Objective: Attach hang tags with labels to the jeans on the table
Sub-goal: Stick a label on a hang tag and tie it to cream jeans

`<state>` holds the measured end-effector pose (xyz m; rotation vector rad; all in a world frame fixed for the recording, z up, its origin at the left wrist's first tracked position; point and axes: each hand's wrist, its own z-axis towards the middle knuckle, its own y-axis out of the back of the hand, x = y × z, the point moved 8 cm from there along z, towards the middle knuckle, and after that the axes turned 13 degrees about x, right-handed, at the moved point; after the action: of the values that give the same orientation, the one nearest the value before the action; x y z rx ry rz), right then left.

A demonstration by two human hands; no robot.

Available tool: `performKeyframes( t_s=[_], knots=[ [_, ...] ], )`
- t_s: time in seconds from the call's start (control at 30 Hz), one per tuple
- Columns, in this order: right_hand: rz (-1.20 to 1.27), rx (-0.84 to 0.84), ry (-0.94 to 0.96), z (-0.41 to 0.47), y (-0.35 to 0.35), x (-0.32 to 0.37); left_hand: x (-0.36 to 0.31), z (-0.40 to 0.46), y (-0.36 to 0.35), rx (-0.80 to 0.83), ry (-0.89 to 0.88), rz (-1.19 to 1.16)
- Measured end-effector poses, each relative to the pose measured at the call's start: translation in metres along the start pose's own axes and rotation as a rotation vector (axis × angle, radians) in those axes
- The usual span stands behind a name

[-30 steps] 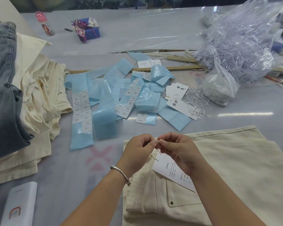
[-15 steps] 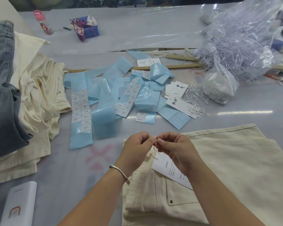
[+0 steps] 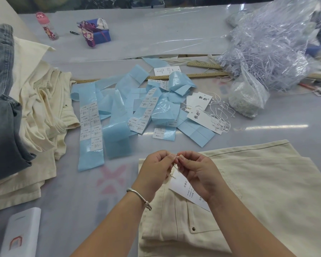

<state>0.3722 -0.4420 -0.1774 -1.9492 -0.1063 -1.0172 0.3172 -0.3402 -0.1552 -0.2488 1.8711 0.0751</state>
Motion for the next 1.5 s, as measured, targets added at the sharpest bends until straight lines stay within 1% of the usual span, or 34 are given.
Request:
performKeyframes(
  t_s=[0.07,0.13,0.23,0.3,0.33,0.4,0.5,0.7,0.8,0.87,0.93,1.0,1.03,1.07,1.1,1.17,1.23,1.33,1.4,1.43,1.5],
  knots=[
    [0.017,-0.002,0.002,-0.001,0.000,-0.001,-0.001,0.000,0.000,0.007,-0.007,0.025],
    [0.021,-0.022,0.005,-0.002,0.003,-0.003,-0.005,0.000,0.000,-0.004,-0.038,0.129],
    [-0.052,-0.072,0.031,-0.005,0.005,0.000,-0.010,-0.001,0.003,-0.074,-0.092,0.277],
    [-0.121,-0.103,0.063,-0.007,0.005,0.004,-0.011,-0.002,0.003,-0.107,-0.114,0.332],
    [-0.158,-0.119,0.078,-0.007,0.005,0.006,-0.009,-0.001,0.004,-0.100,-0.112,0.323],
    [-0.216,-0.137,0.094,-0.009,0.007,0.009,-0.004,0.002,0.004,-0.036,-0.063,0.230],
    [-0.217,-0.127,0.083,-0.009,0.008,0.011,0.004,0.007,0.006,0.044,0.029,0.090],
    [-0.163,-0.043,0.017,-0.004,0.002,0.005,0.015,0.009,0.007,0.035,0.034,0.017],
    [-0.151,-0.039,-0.015,-0.004,0.005,0.000,0.018,0.010,0.005,0.077,0.042,0.048],
    [-0.194,-0.039,-0.046,-0.008,0.010,-0.001,0.017,0.012,0.010,0.088,0.072,0.167],
    [-0.348,-0.070,-0.072,-0.014,0.018,0.002,0.014,0.018,0.018,0.066,0.088,0.423],
    [-0.544,-0.156,-0.060,-0.024,0.029,0.012,0.001,0.028,0.021,0.014,0.014,0.710],
    [-0.599,-0.213,-0.034,-0.031,0.036,0.019,-0.007,0.035,0.016,0.005,-0.039,0.836],
    [-0.627,-0.274,0.000,-0.039,0.043,0.026,-0.010,0.045,0.007,0.024,-0.064,0.965],
    [-0.646,-0.332,0.031,-0.050,0.051,0.033,-0.007,0.055,-0.006,0.073,-0.039,1.103],
    [-0.661,-0.425,0.049,-0.074,0.066,0.041,0.013,0.070,-0.034,0.224,0.093,1.344],
    [-0.656,-0.492,0.030,-0.101,0.083,0.042,0.034,0.076,-0.056,0.327,0.186,1.484],
    [-0.692,-0.573,-0.015,-0.138,0.103,0.040,0.045,0.082,-0.066,0.337,0.264,1.541],
    [-0.780,-0.630,-0.055,-0.158,0.112,0.039,0.047,0.086,-0.073,0.408,0.314,1.514],
    [-0.835,-0.656,-0.075,-0.166,0.116,0.040,0.049,0.085,-0.077,0.476,0.338,1.460],
    [-0.955,-0.690,-0.128,-0.178,0.123,0.040,0.053,0.080,-0.085,0.598,0.396,1.270]
  ],
)
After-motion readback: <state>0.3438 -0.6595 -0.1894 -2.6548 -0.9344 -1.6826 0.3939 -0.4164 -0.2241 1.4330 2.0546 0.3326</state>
